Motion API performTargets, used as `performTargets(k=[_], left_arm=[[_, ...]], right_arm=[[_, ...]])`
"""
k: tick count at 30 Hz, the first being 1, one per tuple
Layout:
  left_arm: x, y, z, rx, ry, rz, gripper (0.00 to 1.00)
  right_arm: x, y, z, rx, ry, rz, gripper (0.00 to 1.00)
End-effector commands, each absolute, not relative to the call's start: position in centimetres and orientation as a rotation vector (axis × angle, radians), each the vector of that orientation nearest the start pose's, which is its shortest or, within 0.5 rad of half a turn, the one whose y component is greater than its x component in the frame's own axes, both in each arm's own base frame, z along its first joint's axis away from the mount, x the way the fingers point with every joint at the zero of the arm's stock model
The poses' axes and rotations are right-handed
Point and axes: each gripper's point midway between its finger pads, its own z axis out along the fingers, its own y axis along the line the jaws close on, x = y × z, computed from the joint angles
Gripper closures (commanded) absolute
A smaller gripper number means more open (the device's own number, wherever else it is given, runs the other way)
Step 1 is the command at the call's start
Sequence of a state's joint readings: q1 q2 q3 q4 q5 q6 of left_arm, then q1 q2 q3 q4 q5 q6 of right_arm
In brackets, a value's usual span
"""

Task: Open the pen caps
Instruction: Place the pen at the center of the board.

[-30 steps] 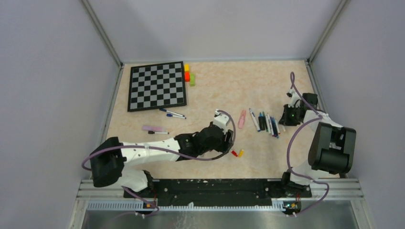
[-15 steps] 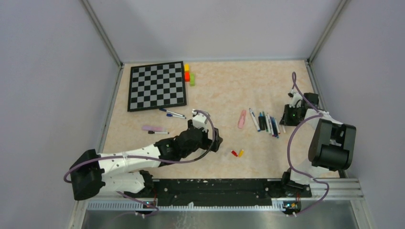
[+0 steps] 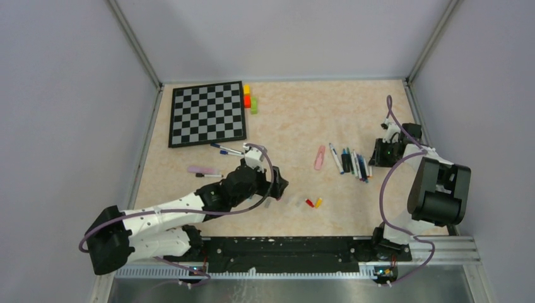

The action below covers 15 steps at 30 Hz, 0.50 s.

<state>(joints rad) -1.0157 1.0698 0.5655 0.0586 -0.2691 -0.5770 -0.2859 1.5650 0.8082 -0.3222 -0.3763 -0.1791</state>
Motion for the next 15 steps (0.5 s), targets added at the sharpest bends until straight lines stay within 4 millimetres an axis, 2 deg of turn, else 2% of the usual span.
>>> performTargets(k=[1,7,15], left_arm=[[20.6,-28.1,15.5,0.243,2.011,-0.836,0.01],[21.2,-26.7,14.8,0.181,2.028,-0.906,0.01],[22.6,-22.0,13.0,-0.024,2.041,-0.813,0.01]], right_arm=[[33.4,-3.9,4.9,-0.003,2.487,0.322,0.75],[33.3,-3.4,6.4,-0.068,2.446,0.345,0.71],[32.8,-2.2,9.1,-0.192,2.366,0.393,0.7]])
